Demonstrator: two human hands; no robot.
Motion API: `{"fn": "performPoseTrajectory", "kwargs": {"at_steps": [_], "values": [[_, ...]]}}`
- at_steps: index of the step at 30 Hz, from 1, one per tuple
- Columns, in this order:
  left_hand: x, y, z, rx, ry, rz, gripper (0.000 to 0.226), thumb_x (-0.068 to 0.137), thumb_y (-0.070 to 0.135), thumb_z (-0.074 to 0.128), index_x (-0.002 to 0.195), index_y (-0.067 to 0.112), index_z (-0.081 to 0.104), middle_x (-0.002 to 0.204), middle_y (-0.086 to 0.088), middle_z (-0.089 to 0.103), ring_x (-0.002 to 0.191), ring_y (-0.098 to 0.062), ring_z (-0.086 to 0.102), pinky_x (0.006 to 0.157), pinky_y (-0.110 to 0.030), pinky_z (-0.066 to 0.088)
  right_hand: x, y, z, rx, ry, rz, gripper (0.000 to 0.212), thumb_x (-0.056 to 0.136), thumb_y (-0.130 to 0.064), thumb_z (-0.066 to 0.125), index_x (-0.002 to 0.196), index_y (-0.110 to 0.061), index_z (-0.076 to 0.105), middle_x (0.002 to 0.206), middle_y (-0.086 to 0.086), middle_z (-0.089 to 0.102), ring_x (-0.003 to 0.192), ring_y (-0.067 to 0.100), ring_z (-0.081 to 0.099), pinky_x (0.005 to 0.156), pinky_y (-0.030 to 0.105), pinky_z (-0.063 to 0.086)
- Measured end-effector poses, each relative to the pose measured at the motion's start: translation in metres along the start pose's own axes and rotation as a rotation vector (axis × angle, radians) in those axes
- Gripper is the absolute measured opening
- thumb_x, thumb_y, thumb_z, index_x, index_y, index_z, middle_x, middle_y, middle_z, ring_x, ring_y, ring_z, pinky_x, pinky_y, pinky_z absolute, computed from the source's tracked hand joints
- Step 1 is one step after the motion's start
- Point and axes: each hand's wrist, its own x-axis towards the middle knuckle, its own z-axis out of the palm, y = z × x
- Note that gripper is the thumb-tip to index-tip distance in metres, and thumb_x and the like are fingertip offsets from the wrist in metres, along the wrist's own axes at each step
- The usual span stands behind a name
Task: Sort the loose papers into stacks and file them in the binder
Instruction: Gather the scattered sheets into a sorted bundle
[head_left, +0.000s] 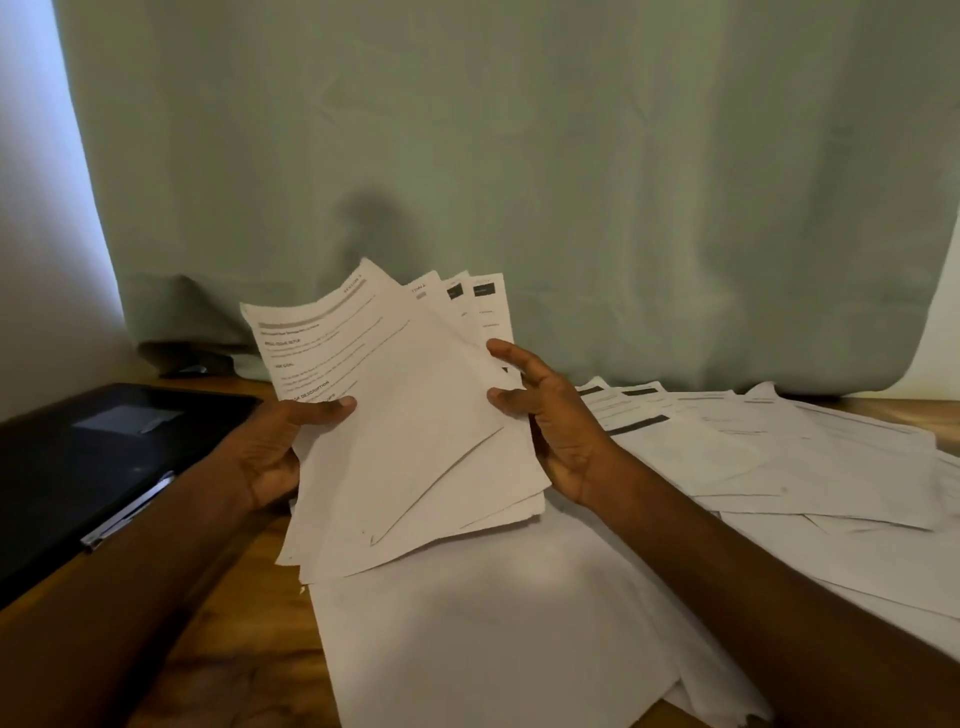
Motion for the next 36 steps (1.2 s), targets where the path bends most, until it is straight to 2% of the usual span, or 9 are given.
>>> {"fn": "performPoseTrajectory", "kwargs": {"at_steps": [3,5,8,12,17,22,26,30,36], "values": [[-0.001,-0.002,0.004,0.025,0.081,0.032,0.074,0.069,-0.004,0.078,0.139,0.012,0.059,0.130,-0.015,0.068,0.124,-0.037,0.062,0.106,-0.057,0.047,0.004,-0.002,-0.012,-0.296,0.180,0.002,0.041,0.095,-0.018,0.066,0.131,-0.037,0.063,0.124,0.002,0.071,0.111,0.026,0.070,0.092,0.041,0.058],[-0.001,-0.001,0.006,0.033,0.113,0.042,0.074,0.067,-0.004,0.075,0.138,0.011,0.060,0.128,-0.014,0.069,0.122,-0.036,0.063,0.104,-0.055,0.049,0.005,-0.005,-0.031,-0.992,0.408,-0.064,0.037,0.095,-0.028,0.060,0.132,-0.031,0.058,0.120,0.004,0.070,0.112,0.027,0.066,0.093,0.038,0.052],[-0.004,0.001,0.011,0.063,0.116,0.043,0.071,0.069,-0.004,0.074,0.137,0.011,0.060,0.127,-0.013,0.070,0.119,-0.035,0.065,0.093,-0.049,0.055,-0.003,-0.007,-0.054,-1.747,0.354,0.177,0.033,0.100,-0.038,0.050,0.127,-0.021,0.056,0.127,0.009,0.063,0.123,0.032,0.055,0.102,0.045,0.039],[-0.008,-0.004,0.021,0.104,0.125,0.059,0.056,0.088,-0.012,0.062,0.140,0.006,0.056,0.127,-0.016,0.068,0.111,-0.032,0.067,0.082,-0.042,0.059,-0.005,-0.001,-0.060,-1.724,0.206,0.339,0.045,0.100,-0.051,0.045,0.128,-0.017,0.056,0.136,0.012,0.057,0.130,0.035,0.047,0.104,0.046,0.037],[-0.013,-0.004,0.024,0.156,0.218,0.103,0.046,0.088,-0.014,0.063,0.130,0.005,0.058,0.104,-0.005,0.072,0.085,-0.016,0.074,0.056,-0.024,0.059,0.008,-0.002,-0.054,-1.481,0.242,0.188,0.028,0.088,-0.043,0.067,0.081,-0.019,0.056,0.091,0.006,0.064,0.104,0.033,0.061,0.070,0.030,0.045],[-0.014,-0.006,0.027,0.230,0.250,0.069,0.041,0.089,-0.015,0.062,0.125,0.006,0.058,0.103,-0.004,0.068,0.093,-0.017,0.067,0.065,-0.025,0.057,-0.002,-0.011,-0.073,-1.705,0.380,0.400,0.075,0.086,-0.073,0.060,0.137,-0.019,0.051,0.144,0.015,0.049,0.135,0.038,0.040,0.108,0.053,0.033],[-0.011,-0.006,0.021,0.280,0.231,0.053,0.035,0.088,-0.010,0.067,0.114,0.013,0.064,0.104,-0.003,0.071,0.091,-0.018,0.069,0.056,-0.023,0.059,0.002,-0.013,-0.087,-1.697,0.378,0.444,0.090,0.079,-0.081,0.061,0.142,-0.018,0.046,0.150,0.018,0.042,0.140,0.041,0.035,0.113,0.064,0.027],[-0.004,-0.010,0.016,0.397,0.191,0.087,0.040,0.088,-0.014,0.065,0.118,0.012,0.061,0.111,-0.004,0.069,0.100,-0.017,0.066,0.078,-0.030,0.055,0.002,-0.015,-0.092,-1.718,0.343,0.486,0.097,0.078,-0.085,0.055,0.147,-0.019,0.042,0.155,0.019,0.035,0.143,0.042,0.030,0.114,0.068,0.022],[-0.003,-0.013,0.020,0.528,0.156,0.170,0.033,0.088,-0.020,0.060,0.103,0.010,0.061,0.098,-0.003,0.063,0.091,-0.014,0.062,0.064,-0.014,0.054,0.002,-0.021,-0.100,-1.608,0.354,0.402,0.084,0.071,-0.076,0.073,0.134,-0.024,0.052,0.143,0.012,0.049,0.135,0.038,0.043,0.110,0.063,0.034]]}}
